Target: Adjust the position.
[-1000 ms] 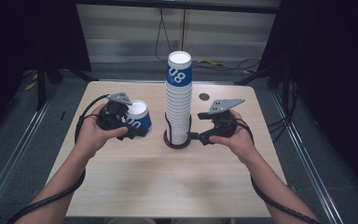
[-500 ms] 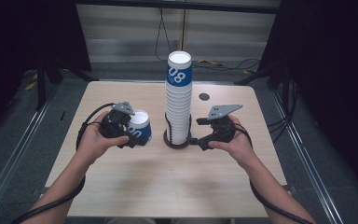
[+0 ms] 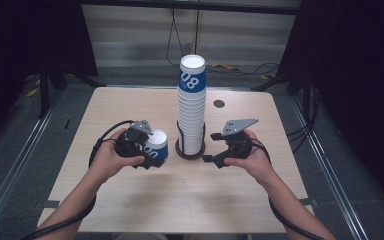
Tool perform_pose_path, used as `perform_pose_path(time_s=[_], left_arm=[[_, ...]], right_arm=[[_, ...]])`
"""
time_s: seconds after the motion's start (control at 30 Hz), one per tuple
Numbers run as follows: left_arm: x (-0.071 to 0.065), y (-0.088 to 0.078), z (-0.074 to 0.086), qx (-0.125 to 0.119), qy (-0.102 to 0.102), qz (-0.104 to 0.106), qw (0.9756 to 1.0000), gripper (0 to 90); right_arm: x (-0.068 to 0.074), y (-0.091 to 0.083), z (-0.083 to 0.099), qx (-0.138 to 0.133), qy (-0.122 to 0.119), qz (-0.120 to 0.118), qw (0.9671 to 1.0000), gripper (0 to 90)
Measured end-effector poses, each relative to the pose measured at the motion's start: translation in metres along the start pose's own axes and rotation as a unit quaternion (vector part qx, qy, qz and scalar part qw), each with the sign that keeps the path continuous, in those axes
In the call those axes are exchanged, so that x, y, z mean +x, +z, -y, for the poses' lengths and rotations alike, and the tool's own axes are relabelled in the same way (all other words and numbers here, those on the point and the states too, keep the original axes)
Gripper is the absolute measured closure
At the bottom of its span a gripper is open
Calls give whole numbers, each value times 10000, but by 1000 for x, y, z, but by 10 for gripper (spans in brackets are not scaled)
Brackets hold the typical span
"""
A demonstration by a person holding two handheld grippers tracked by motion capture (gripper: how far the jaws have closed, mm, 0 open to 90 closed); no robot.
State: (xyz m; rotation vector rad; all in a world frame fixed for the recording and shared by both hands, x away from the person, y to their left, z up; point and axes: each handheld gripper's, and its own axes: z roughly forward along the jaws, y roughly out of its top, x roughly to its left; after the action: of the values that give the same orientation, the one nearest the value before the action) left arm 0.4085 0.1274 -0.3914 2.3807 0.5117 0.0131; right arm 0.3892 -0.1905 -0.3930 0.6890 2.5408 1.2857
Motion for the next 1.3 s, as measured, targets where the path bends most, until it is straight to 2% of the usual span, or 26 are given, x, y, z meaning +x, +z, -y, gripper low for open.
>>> perform_pose_path(time_s=[0.07,0.1,0.17,0.2,0.23,0.33,0.4,0.6,0.67,0.7,0.87,0.93,0.97,1.17,1.2,1.3], left_arm=[[-1,2,0,71,73,4,9999,231],[-4,5,0,60,23,24,10000,231],[-6,8,-1,148,90,43,9998,231],[-7,10,-1,173,52,44,9998,231],[-7,11,-1,239,157,46,9996,231],[-11,16,-2,291,146,49,9995,231],[-13,19,-4,403,247,63,9989,231],[-19,26,-6,497,313,183,9981,230],[-19,28,-8,633,440,203,9968,231],[-21,30,-8,599,380,212,9973,231],[-26,38,-11,860,574,289,9942,230],[-29,41,-12,952,589,324,9932,230],[-29,43,-13,1007,666,343,9921,230],[-34,51,-16,1188,773,384,9892,230],[-35,52,-16,1180,748,385,9894,230],[-35,55,-18,1227,811,423,9882,230]], right_arm=[[1,1,2,17,-11,-30,10000,155],[1,1,3,27,2,-38,10000,155],[2,1,5,41,-23,-58,10000,155],[3,2,6,49,-19,-74,10000,155],[3,2,7,67,-34,-92,9999,155],[5,3,8,108,-55,-109,9999,155],[6,4,9,140,-78,-144,9998,155],[9,8,13,234,-137,-237,9994,155],[10,9,14,279,-174,-237,9992,155],[10,9,14,294,-158,-257,9991,155],[14,11,16,274,-205,-409,9986,155],[14,12,17,285,-209,-420,9985,155],[14,13,17,304,-246,-440,9983,155],[17,16,18,348,-258,-544,9976,155],[17,16,18,358,-265,-549,9975,155],[18,18,17,360,-253,-601,9972,155]])
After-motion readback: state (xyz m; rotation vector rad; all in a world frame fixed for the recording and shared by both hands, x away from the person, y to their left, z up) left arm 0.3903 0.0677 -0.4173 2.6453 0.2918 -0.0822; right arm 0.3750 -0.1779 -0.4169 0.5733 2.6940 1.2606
